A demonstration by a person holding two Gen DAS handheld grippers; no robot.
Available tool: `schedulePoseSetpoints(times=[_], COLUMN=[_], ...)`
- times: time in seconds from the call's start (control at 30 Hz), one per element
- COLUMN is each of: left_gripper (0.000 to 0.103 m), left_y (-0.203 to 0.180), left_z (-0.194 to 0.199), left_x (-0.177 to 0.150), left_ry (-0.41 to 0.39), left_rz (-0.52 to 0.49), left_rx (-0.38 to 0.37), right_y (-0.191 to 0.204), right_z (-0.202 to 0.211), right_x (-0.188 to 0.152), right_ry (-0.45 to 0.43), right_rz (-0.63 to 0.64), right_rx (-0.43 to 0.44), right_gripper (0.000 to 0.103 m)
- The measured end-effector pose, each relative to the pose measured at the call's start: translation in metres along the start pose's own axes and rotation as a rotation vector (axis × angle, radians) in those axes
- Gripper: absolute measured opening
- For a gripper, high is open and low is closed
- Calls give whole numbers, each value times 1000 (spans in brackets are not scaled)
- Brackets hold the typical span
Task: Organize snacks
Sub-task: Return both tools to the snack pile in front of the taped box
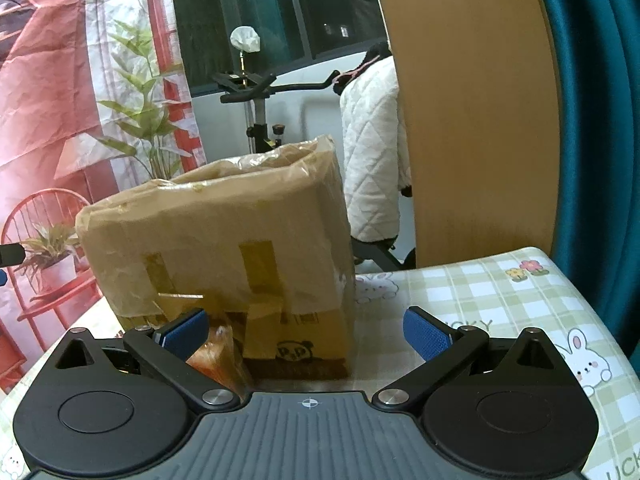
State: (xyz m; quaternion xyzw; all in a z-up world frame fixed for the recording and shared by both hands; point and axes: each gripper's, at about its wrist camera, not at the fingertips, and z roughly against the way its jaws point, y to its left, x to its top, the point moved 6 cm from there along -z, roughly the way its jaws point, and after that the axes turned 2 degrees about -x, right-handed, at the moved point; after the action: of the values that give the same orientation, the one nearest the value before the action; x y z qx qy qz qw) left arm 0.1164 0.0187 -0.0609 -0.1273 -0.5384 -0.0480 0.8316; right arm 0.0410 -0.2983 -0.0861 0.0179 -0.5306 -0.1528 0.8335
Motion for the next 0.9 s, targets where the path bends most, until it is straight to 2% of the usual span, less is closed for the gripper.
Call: schedulePoseSetpoints(times=[0.1, 0.23, 0.4, 0.57, 0.7, 0.9], left_gripper=[98, 98, 98, 96, 92, 86], left_y=[2, 9, 13, 10, 9, 1], left_z=[0, 4, -2, -4, -7, -11], left_x=[-7, -17, -32, -49, -60, -72], left_ry=[18, 32, 84, 129, 168, 204], left_rz=[-41, 4, 20, 18, 6, -5], left_rx=[66, 41, 61, 50, 47, 17], right_y=[-2, -8, -19, -30, -37, -36], right_z=[2, 2, 2, -5, -13, -24], right_x=[-6, -16, -25, -41, -57, -81], right_ry=[-5, 23, 47, 100, 157, 220], right_rz=[-3, 4, 17, 39, 65, 118], right_rx=[-11, -24, -61, -76, -82, -69], right_gripper=[103, 103, 102, 91, 74, 62])
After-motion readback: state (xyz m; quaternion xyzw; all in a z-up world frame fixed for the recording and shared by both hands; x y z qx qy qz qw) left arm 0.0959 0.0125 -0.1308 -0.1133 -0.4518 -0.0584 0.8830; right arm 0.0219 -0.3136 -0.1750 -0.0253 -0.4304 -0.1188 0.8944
